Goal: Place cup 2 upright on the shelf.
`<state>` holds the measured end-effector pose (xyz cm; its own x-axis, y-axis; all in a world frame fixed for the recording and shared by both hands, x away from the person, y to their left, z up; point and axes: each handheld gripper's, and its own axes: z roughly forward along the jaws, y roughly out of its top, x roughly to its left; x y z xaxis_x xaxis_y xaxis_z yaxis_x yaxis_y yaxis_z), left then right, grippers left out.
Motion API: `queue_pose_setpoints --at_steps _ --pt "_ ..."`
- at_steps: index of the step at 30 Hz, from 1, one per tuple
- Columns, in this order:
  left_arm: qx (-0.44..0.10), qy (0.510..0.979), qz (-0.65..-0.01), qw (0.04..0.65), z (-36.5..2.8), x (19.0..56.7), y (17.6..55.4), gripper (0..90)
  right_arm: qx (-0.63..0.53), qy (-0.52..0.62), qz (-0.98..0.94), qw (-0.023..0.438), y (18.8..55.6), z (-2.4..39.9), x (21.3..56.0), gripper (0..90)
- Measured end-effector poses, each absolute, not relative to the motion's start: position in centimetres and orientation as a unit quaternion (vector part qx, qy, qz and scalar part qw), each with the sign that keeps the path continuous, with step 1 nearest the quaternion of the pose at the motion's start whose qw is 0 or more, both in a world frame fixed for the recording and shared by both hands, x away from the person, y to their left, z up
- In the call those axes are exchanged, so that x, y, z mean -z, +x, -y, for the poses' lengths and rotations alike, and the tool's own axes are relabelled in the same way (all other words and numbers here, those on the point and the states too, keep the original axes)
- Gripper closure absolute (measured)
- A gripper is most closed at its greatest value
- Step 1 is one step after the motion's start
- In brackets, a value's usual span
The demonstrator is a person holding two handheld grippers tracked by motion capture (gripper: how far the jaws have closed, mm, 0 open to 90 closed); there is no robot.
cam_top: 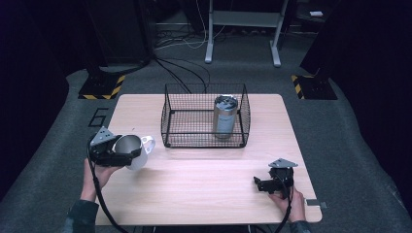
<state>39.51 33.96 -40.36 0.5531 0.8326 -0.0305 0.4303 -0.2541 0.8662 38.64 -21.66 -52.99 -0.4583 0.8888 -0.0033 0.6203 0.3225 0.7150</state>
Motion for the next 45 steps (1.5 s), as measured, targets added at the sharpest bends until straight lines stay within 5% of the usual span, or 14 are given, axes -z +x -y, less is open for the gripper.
queue_pose_setpoints --at_steps 45 --pt "-0.209 0.788 -0.356 0.456 -26.2 36.0 41.6 6.1 -0.331 0.471 -0.793 0.202 38.6 21.8 53.0 0.0"
